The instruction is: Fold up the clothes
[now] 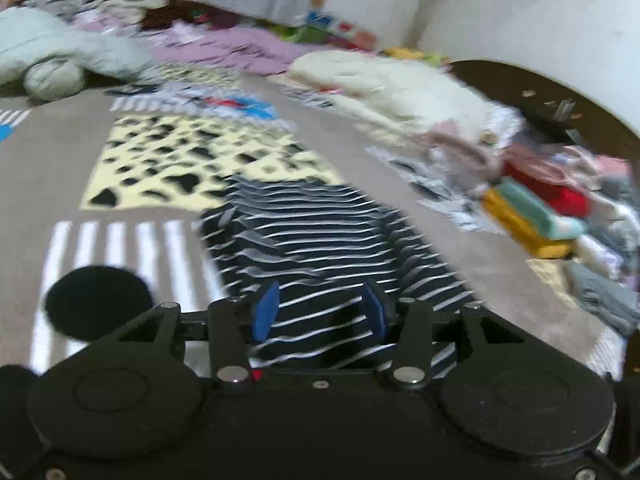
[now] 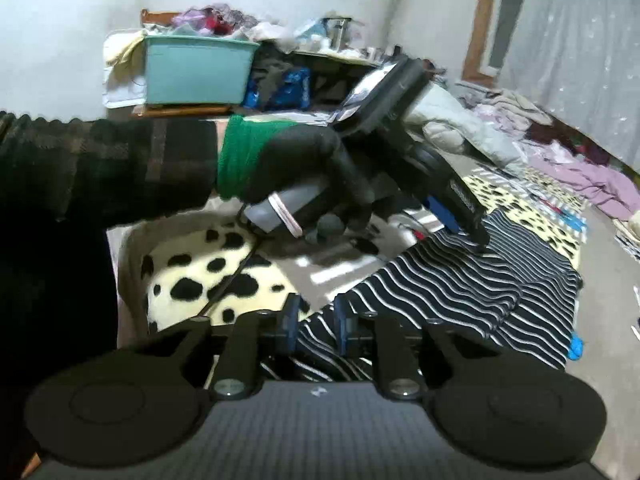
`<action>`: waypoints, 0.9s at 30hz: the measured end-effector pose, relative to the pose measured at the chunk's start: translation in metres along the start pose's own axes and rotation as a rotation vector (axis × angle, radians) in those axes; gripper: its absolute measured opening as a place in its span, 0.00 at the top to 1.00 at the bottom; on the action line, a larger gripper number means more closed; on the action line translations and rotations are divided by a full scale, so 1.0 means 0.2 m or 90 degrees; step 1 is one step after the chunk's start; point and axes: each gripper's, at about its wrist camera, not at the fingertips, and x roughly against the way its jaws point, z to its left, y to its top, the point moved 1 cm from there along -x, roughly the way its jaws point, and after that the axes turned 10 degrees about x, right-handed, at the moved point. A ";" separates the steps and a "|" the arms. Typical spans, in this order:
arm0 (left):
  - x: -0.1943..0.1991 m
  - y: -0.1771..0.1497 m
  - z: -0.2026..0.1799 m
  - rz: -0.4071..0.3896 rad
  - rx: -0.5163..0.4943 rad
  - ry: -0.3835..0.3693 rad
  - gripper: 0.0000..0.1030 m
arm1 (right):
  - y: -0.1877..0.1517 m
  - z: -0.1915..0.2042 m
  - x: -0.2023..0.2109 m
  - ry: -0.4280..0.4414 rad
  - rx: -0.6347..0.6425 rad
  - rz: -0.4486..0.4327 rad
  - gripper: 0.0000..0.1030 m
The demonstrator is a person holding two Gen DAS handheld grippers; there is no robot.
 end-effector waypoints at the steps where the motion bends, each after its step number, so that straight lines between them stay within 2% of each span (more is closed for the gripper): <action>1: 0.00 0.00 0.00 -0.002 0.003 0.006 0.57 | -0.03 0.00 -0.05 0.017 -0.007 0.041 0.76; 5: 0.05 0.06 0.00 -0.053 0.021 -0.025 0.57 | -0.03 -0.09 0.02 0.040 -0.080 0.018 0.76; 8: 0.04 0.11 0.01 -0.084 0.034 -0.031 0.58 | 0.01 -0.19 0.10 0.026 -0.111 -0.003 0.76; 11: 0.02 0.14 0.01 -0.105 0.038 -0.039 0.58 | 0.05 -0.34 0.11 -0.001 -0.139 -0.013 0.76; 15: -0.08 0.16 0.01 -0.096 0.045 -0.026 0.58 | 0.10 -0.52 -0.05 -0.029 -0.150 -0.024 0.75; 18: -0.21 0.17 0.07 -0.035 0.078 0.021 0.63 | 0.07 -0.64 -0.22 -0.047 -0.185 -0.018 0.74; 19: -0.24 0.17 0.09 -0.021 0.085 0.027 0.62 | 0.04 -0.67 -0.27 -0.048 -0.201 -0.005 0.73; 20: -0.24 0.18 0.09 -0.019 0.088 0.022 0.62 | 0.00 -0.70 -0.33 -0.039 -0.228 0.024 0.69; 21: -0.23 0.19 0.09 -0.021 0.094 0.014 0.62 | -0.07 -0.72 -0.40 -0.022 -0.262 0.049 0.68; 23: -0.20 0.21 0.12 -0.033 0.115 -0.006 0.62 | -0.12 -0.73 -0.39 -0.010 -0.287 0.015 0.68; 25: -0.16 0.22 0.16 -0.045 0.137 -0.026 0.61 | -0.11 -0.74 -0.36 0.003 -0.277 0.028 0.68; 27: -0.13 0.24 0.19 -0.057 0.158 -0.046 0.54 | -0.09 -0.78 -0.29 0.024 -0.289 0.023 0.68</action>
